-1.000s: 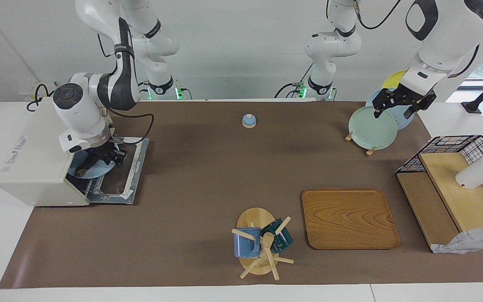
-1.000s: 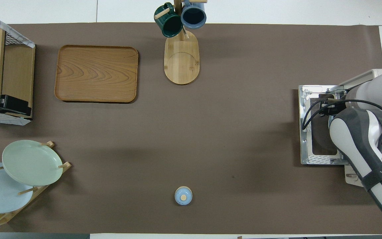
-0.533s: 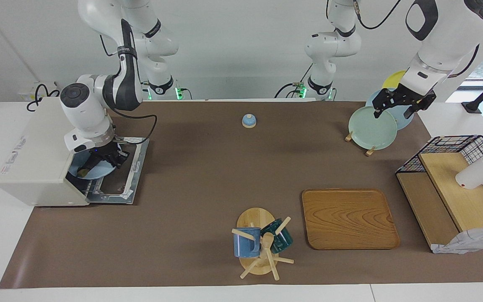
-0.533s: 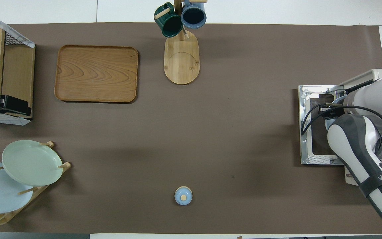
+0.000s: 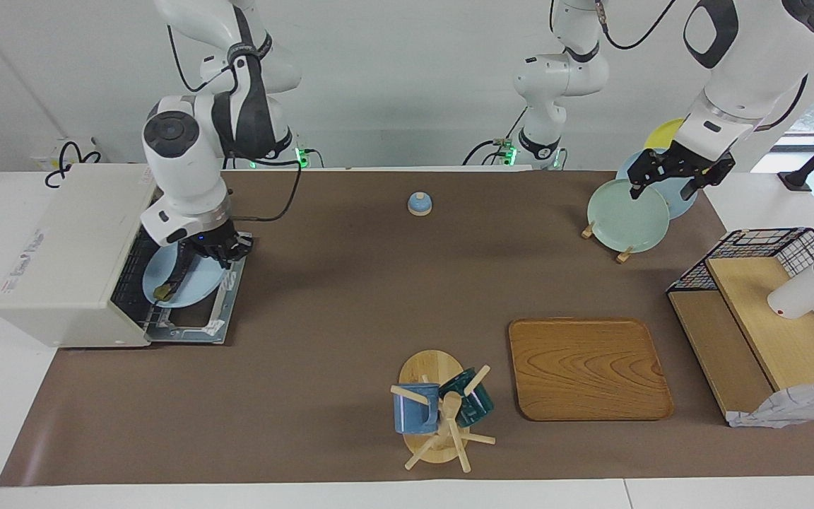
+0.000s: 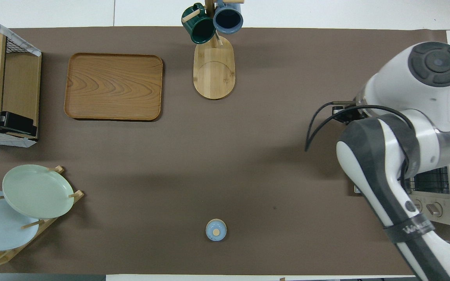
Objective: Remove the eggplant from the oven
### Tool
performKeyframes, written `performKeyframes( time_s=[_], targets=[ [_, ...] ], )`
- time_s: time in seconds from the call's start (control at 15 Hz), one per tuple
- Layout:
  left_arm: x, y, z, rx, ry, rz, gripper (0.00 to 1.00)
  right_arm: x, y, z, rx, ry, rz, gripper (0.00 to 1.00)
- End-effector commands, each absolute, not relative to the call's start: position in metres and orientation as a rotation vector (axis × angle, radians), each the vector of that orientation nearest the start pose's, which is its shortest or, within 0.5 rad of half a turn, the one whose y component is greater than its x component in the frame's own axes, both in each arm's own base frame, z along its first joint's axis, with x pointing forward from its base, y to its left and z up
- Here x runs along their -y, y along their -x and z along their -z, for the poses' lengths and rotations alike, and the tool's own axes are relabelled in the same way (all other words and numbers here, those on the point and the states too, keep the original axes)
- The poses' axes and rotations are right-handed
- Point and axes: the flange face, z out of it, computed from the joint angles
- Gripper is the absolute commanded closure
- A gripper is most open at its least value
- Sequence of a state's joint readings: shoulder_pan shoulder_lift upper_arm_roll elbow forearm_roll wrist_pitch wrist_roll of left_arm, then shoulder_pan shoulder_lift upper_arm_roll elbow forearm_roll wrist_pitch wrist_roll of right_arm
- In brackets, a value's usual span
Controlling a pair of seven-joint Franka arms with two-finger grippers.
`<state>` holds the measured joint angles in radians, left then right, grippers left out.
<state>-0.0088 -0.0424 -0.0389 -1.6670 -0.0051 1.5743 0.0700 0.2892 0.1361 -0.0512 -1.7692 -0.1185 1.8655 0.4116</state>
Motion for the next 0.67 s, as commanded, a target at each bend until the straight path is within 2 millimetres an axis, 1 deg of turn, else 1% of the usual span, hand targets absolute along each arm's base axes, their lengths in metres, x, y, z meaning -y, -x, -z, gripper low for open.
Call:
performKeyframes(
  time_s=[0.0, 0.07, 0.13, 0.2, 0.27, 0.33, 0.4, 0.53, 0.6],
  targets=[
    [0.025, -0.536, -0.607, -0.197, 3.117, -0.056, 0.0, -0.181, -0.605, -0.48, -0.334, 3.257, 0.004, 1.0],
    [0.026, -0.536, -0.607, -0.199, 3.116, -0.058, 0.0, -0.214, -0.609, -0.48, -0.337, 3.253, 0.01, 1.0],
    [0.026, -0.536, -0.607, -0.199, 3.116, -0.056, 0.0, -0.235, -0.613, -0.474, -0.375, 3.257, -0.005, 1.0],
    [0.025, -0.536, -0.607, -0.197, 3.117, -0.056, 0.0, -0.25, -0.618, -0.461, -0.437, 3.271, -0.034, 1.0],
    [0.025, -0.536, -0.607, -0.197, 3.117, -0.056, 0.0, -0.289, -0.62, -0.452, -0.478, 3.266, -0.013, 1.0],
    [0.025, -0.536, -0.607, -0.197, 3.117, -0.056, 0.0, -0.318, -0.618, -0.436, -0.513, 3.262, -0.004, 1.0],
    [0.026, -0.536, -0.607, -0.199, 3.116, -0.056, 0.0, -0.34, -0.615, -0.422, -0.559, 3.253, 0.01, 1.0],
    [0.026, -0.536, -0.607, -0.199, 3.116, -0.058, 0.0, -0.387, -0.601, -0.405, -0.53, 3.213, 0.066, 1.0],
    [0.025, -0.536, -0.607, -0.197, 3.117, -0.056, 0.0, -0.406, -0.595, -0.399, -0.542, 3.18, 0.088, 1.0]
  ],
)
